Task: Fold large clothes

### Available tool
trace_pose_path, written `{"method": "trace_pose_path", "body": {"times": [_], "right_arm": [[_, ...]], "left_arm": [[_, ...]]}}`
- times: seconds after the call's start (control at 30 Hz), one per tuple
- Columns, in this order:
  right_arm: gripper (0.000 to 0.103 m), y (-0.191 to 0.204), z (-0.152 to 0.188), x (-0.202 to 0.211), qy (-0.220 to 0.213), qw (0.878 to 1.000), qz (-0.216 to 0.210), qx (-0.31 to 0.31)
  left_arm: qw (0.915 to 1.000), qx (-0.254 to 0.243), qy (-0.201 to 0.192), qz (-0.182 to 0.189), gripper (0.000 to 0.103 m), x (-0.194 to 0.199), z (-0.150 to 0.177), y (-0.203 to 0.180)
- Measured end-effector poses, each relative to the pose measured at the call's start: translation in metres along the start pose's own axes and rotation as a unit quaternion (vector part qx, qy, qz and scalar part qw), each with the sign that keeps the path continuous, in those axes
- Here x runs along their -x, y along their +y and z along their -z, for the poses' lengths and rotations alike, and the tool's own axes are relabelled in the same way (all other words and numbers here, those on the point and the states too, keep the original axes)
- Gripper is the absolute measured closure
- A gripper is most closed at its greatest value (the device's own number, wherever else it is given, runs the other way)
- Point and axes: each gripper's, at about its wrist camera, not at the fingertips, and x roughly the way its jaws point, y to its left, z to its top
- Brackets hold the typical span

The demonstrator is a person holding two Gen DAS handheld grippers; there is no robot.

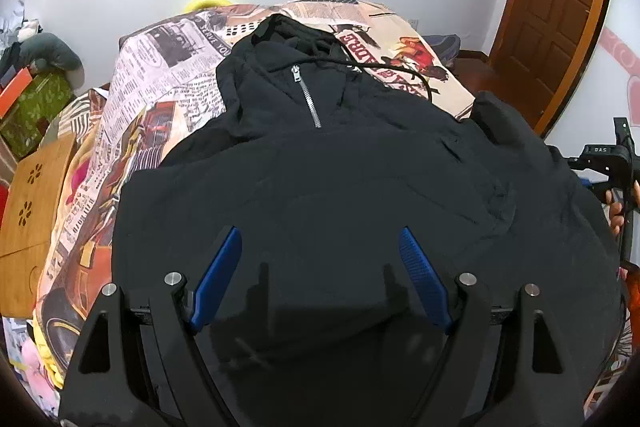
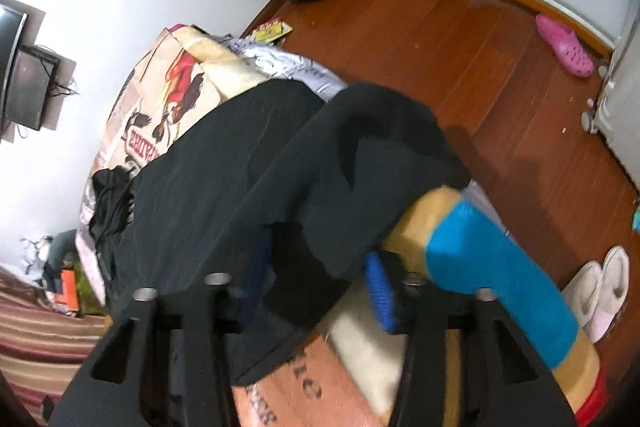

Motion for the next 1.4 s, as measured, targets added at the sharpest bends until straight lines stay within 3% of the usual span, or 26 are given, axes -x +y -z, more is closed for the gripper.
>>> {"method": "trace_pose_path", "body": {"times": [0.1,0.3,0.57,0.77,0.9,1.07,1.27,1.4], "right_arm": [[0.093,0.004,-0.002,0.004,-0.01,1.0,0.009,0.006],[0.097,0.044,0.001,0.046,-0.059,0.995,0.011,0.081],[0.097,0.136,0.029,0.108,-0.094,0.971,-0.061,0.211],[0.097,0.19,0.081,0.099,-0.051,0.948,-0.095,0.298],[0.097,0.198,0.114,0.065,-0.001,0.94,-0.081,0.333],[0.096,0.196,0.141,0.025,0.07,0.936,-0.061,0.341],[0.092,0.195,0.157,0.027,0.082,0.93,-0.042,0.355],[0.088,0.194,0.149,0.041,0.093,0.934,-0.059,0.34]], "left_arm": [[1.0,0.0,0.003,-0.004,0.023,0.0,0.003,0.003],[0.9998,-0.008,-0.006,-0.015,0.023,0.01,0.008,0.008],[0.9997,-0.007,-0.023,-0.011,0.022,0.029,0.011,0.015],[0.9992,-0.016,-0.034,-0.012,0.023,0.044,0.016,0.017],[0.999,-0.02,-0.038,-0.01,0.022,0.054,0.023,0.018],[0.9992,-0.024,-0.031,-0.01,0.022,0.058,0.031,0.019],[0.9993,-0.025,-0.026,-0.009,0.022,0.06,0.037,0.019],[0.9992,-0.025,-0.029,-0.009,0.022,0.061,0.036,0.017]]}}
